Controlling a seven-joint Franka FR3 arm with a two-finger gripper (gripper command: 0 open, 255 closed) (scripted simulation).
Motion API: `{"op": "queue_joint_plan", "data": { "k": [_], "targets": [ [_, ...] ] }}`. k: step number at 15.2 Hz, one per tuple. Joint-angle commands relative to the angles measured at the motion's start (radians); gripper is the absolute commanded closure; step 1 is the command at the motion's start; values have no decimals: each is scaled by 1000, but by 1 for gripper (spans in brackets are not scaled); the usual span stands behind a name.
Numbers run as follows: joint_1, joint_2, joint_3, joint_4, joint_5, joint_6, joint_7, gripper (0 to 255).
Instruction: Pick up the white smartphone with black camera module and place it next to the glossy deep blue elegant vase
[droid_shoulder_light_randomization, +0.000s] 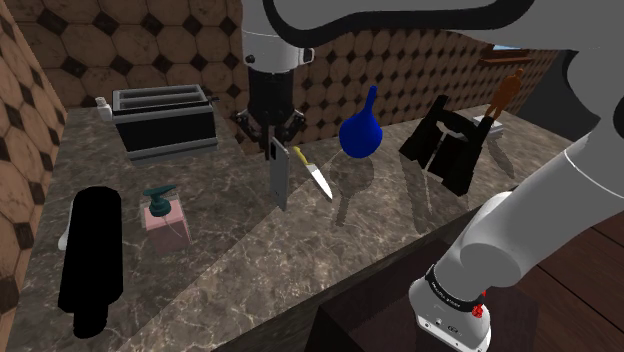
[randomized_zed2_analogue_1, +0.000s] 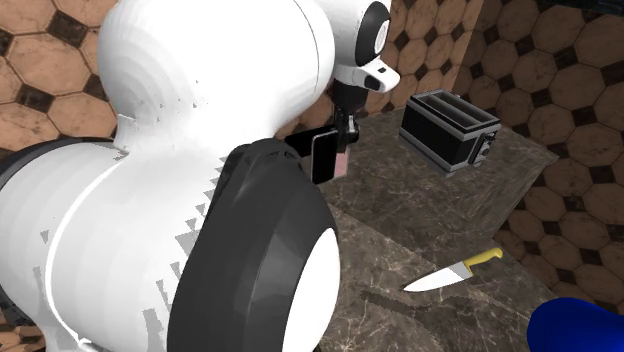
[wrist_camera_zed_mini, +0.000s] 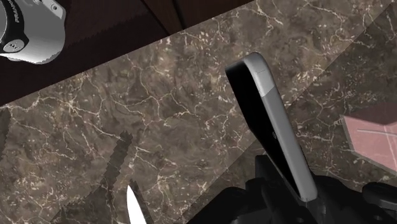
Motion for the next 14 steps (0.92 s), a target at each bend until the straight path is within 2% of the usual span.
{"op": "queue_joint_plan", "data": {
  "k": [1, 14],
  "targets": [
    [-2, 3, -2, 31, -2, -29, 1, 255],
    [-5, 48, 0, 252, -23, -208, 28, 255]
  ]
}}
